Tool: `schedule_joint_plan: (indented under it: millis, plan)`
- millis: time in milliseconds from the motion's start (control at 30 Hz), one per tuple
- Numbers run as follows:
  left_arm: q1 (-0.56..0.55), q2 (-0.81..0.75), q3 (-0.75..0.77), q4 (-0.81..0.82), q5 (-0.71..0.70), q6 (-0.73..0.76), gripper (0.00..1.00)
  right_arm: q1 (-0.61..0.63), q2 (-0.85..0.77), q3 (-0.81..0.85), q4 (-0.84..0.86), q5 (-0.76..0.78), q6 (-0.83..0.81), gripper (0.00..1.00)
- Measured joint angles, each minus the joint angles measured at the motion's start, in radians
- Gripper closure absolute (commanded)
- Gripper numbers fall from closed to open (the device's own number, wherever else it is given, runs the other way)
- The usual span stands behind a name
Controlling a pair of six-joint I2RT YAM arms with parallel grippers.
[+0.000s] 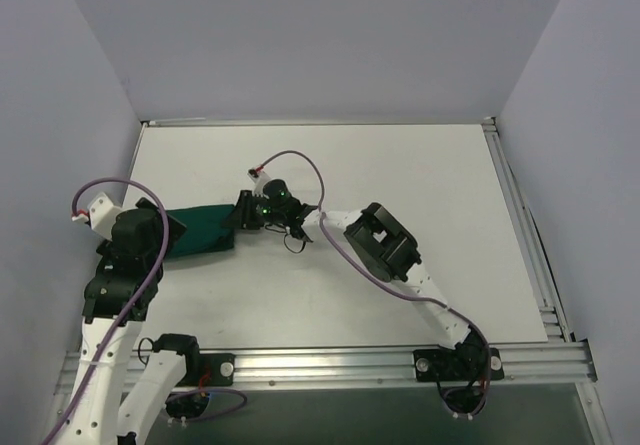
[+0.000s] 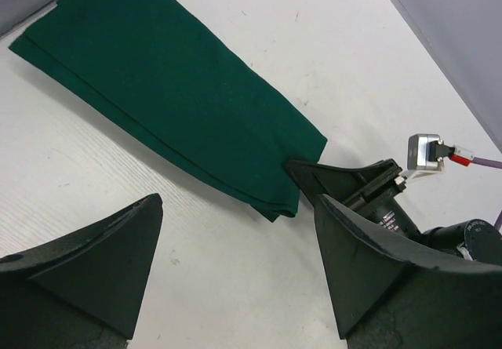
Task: Open and lay out the surgical kit
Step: Move the surgical kit at the center of the board.
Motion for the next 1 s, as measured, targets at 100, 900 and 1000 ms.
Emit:
schedule_joint_plan:
  millis: [100, 900, 1000]
  plan:
    - [0.000, -0.017, 0.000, 0.000, 0.007, 0.007, 0.14, -0.034, -0.056, -0.092, 0.014, -0.016, 0.001, 0.90]
    - [0.000, 0.052, -0.004, -0.007, 0.081, -0.053, 0.14, -0.176, -0.286, -0.426, 0.021, -0.039, -0.097, 0.05]
    - [0.000, 0.080, -0.004, -0.007, 0.080, -0.080, 0.14, -0.190, -0.300, -0.415, -0.014, -0.054, -0.134, 0.00]
